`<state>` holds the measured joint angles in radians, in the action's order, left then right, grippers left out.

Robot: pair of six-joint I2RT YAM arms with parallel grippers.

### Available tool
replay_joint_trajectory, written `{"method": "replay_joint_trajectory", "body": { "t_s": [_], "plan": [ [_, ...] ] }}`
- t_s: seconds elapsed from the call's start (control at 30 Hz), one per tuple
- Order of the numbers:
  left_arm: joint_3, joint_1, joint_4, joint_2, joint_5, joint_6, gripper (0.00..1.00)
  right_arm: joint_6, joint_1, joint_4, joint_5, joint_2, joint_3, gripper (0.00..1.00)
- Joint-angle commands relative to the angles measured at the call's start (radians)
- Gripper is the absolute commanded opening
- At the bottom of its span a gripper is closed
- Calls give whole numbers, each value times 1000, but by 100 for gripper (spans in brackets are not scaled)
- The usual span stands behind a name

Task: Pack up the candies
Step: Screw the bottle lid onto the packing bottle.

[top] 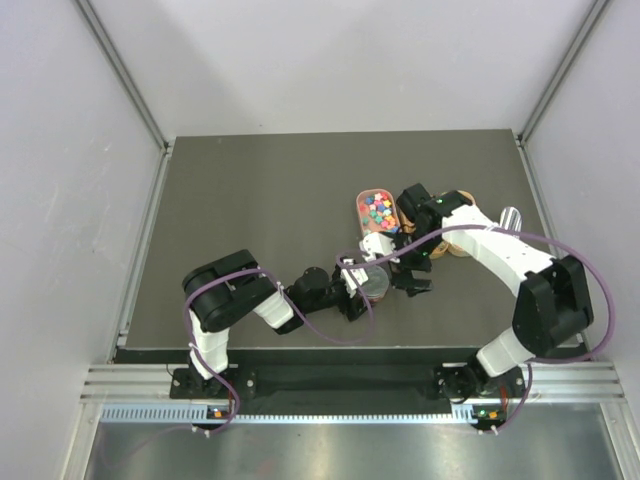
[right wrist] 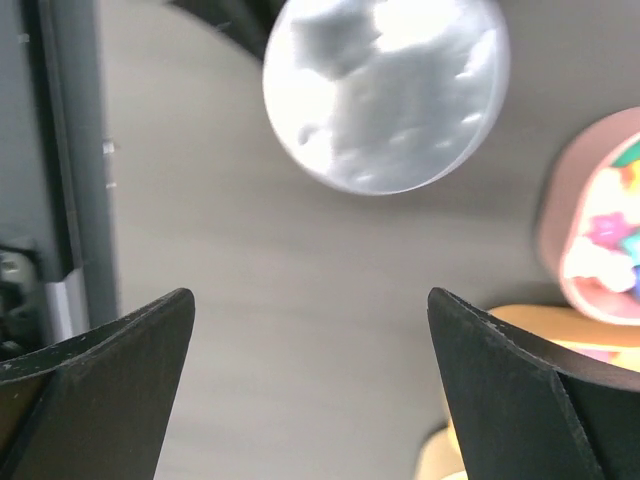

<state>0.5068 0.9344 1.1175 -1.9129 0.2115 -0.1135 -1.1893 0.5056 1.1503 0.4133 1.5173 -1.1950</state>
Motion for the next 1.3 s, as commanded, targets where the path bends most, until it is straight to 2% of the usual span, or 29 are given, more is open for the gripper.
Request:
{"method": "replay_joint_trajectory", "body": {
  "t_s": [0.0,0.3,0.53,0.83,1.27],
  "plan": [
    [-25,-11,-179,-31,-37,-40,71,-29,-7,-43,73,102,-107,100],
    [-22,-11,-183,-32,-44,-38,71,-102,42,17,160,274,-259,100],
    [-24,-11,-180,-32,-50,-38,71,-176,96,78,180,300,-275,100],
    [-24,-22,-180,-28,-57,-22,71,-161,111,68,170,236,-209,100],
    [-19,-32,-173,-29,-64,-6,70,-75,113,20,114,101,0,100]
  ]
}}
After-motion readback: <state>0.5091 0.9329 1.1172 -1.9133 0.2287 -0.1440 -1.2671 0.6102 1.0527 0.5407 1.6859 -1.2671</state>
